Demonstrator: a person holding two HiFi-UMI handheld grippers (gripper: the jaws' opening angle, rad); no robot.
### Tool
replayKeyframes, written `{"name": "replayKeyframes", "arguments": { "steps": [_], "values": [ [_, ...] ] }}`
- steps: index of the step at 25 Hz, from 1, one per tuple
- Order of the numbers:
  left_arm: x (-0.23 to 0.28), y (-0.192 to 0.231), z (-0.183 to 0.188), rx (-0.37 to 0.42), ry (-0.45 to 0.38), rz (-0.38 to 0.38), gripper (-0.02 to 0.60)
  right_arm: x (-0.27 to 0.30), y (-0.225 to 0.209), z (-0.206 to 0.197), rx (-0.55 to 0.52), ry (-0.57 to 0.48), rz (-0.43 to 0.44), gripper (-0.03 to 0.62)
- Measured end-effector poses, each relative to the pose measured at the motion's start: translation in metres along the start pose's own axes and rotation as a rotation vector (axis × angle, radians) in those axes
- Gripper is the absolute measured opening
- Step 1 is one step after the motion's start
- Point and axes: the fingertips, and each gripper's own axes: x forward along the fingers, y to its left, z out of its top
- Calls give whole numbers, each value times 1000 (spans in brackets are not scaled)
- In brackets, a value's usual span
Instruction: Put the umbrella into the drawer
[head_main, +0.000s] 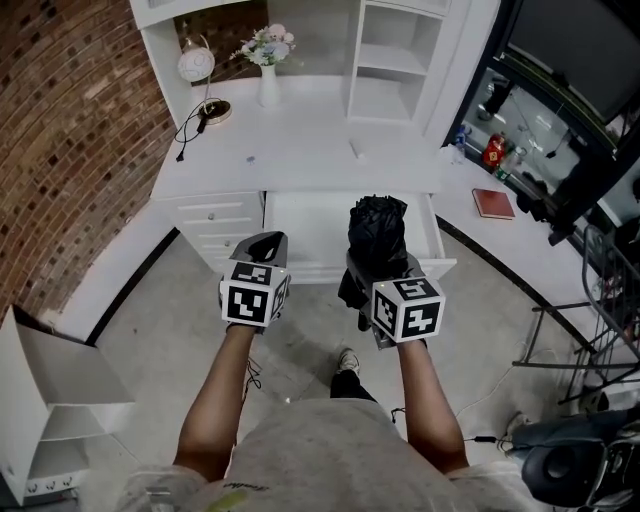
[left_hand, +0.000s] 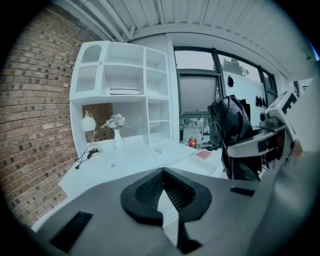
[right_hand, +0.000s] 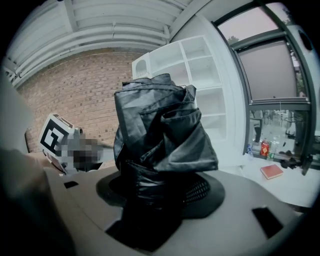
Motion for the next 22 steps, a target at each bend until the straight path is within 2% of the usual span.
{"name": "replayKeyframes", "arguments": {
  "steps": [22],
  "values": [
    [123,-10,49,-30,68,105,-2,81,-122,29,-23,72,134,255]
  ]
}}
